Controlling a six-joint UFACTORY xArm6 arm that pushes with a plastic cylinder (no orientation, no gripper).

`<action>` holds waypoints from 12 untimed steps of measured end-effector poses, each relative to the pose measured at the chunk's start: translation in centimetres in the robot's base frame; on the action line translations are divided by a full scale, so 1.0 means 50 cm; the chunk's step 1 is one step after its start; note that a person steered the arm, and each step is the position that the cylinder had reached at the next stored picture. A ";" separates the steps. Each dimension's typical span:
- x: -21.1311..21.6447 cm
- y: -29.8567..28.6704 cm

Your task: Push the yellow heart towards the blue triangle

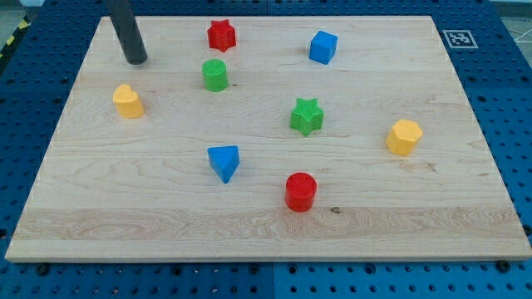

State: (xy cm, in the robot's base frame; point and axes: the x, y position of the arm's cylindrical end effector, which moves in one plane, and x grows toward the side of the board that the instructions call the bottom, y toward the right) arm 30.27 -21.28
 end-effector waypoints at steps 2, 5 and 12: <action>0.056 -0.024; 0.187 -0.030; 0.296 0.187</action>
State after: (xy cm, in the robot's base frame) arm 45.09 -11.95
